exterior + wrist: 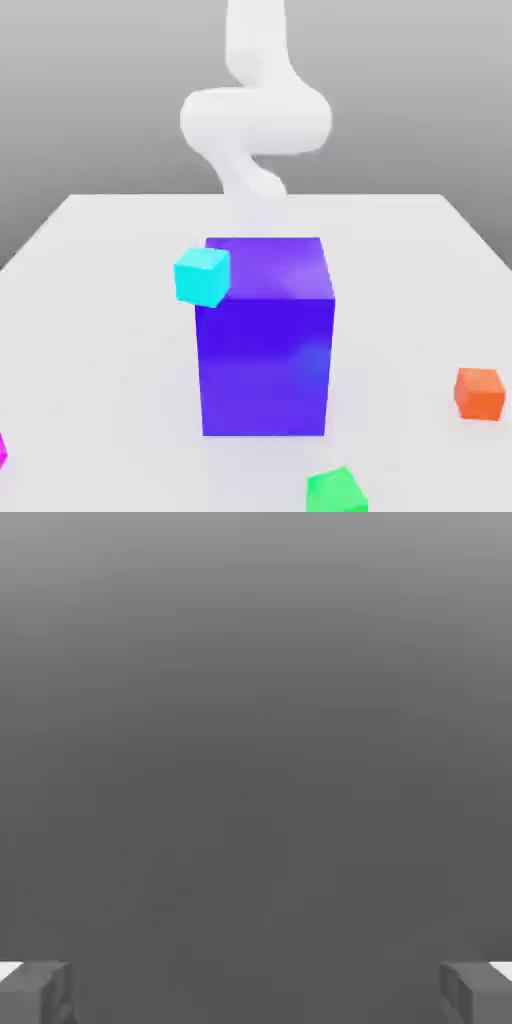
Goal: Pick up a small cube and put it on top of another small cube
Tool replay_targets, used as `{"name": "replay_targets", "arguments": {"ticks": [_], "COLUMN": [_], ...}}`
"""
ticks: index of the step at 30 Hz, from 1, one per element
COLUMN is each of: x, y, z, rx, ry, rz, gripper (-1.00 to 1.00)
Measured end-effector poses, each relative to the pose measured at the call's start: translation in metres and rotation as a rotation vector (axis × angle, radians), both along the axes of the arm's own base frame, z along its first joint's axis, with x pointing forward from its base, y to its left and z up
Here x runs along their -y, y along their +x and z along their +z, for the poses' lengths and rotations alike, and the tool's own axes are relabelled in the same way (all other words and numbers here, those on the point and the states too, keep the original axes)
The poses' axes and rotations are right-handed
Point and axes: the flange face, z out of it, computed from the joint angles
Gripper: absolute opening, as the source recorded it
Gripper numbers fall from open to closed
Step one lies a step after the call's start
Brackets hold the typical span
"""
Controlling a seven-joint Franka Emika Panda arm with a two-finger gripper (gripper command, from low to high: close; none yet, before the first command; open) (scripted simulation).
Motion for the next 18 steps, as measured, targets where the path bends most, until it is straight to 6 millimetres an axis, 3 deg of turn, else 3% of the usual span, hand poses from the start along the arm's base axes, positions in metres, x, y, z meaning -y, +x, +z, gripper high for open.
{"name": "replay_targets", "arguments": {"ticks": [4, 9, 14, 18], "x": [0.038, 0.093, 0.153, 0.208], "y": [0.047, 0.089, 0.113, 0.116], "z": [-0.049, -0.118, -0.196, -0.263], "rx": [-0.093, -0.194, -0.288, -0.357], "ry": [0.069, 0.156, 0.246, 0.324], "rz": [-0.18, -0.4, -0.624, -0.816], "gripper": [0.0, 0.0, 0.0, 0.0]}}
